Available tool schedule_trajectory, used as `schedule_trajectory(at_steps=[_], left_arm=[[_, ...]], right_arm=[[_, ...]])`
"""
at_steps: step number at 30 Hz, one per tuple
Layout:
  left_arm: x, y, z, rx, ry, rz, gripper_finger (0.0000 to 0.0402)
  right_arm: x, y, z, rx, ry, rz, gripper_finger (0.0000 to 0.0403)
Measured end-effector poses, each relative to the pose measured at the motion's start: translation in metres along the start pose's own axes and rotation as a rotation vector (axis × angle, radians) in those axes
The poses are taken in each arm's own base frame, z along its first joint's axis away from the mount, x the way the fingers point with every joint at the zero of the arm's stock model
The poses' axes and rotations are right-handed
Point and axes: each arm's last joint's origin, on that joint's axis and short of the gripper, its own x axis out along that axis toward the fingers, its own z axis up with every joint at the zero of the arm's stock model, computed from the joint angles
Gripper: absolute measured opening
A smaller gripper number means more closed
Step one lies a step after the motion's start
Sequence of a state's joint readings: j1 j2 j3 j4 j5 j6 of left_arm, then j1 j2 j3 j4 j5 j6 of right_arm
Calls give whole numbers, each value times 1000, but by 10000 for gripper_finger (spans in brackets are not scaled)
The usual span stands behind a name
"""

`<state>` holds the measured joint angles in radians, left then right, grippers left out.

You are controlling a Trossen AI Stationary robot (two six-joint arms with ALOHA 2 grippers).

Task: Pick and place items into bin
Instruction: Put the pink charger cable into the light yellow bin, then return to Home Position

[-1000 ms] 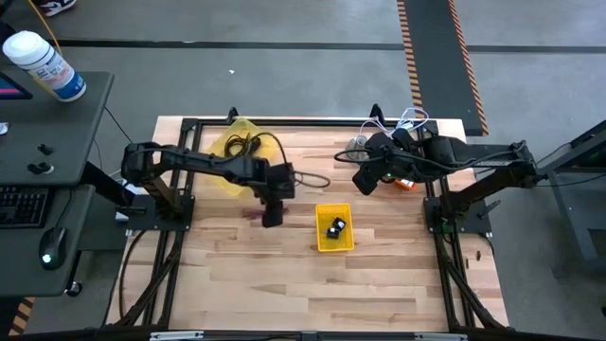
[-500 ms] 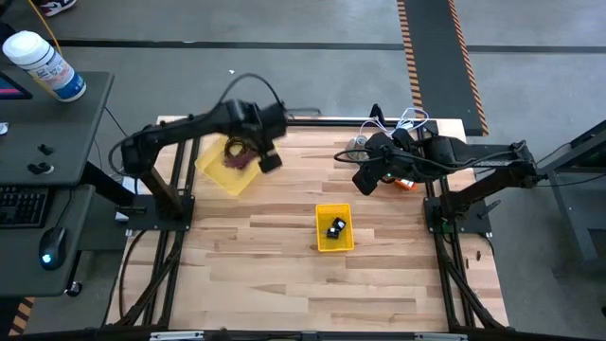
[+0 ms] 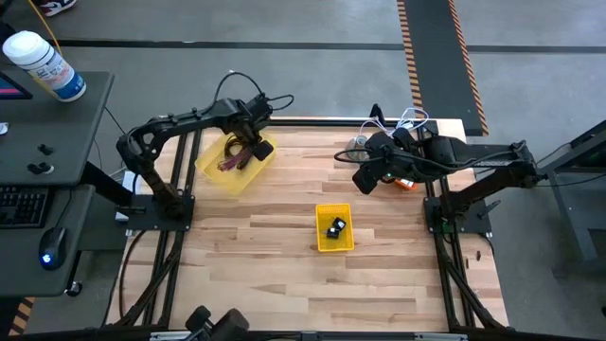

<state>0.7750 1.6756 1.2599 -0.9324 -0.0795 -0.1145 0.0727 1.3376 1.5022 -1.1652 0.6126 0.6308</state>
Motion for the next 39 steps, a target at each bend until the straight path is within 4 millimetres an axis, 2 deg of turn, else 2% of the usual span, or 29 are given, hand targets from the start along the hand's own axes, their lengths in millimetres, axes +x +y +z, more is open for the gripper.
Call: schedule_trajectory(at_steps=[9, 15, 19, 33, 36, 39], left_arm=[[25, -1, -10, -71, -28, 3, 0], [32, -1, -17, -75, 2, 18, 8], [32, -2, -16, -94, -3, -5, 34], [32, -2, -16, -97, -6, -23, 160], [25, -2, -17, -94, -25, -36, 172], [9, -2, -19, -70, -68, -96, 169]], right_arm=[[0, 0, 1, 2, -10, -6, 220], [0, 0, 1, 4, -12, -5, 220], [0, 0, 1, 5, -14, -4, 220], [0, 0, 1, 4, -13, -3, 220], [0, 0, 1, 2, -9, -2, 220], [0, -2, -2, -14, 17, -14, 220]])
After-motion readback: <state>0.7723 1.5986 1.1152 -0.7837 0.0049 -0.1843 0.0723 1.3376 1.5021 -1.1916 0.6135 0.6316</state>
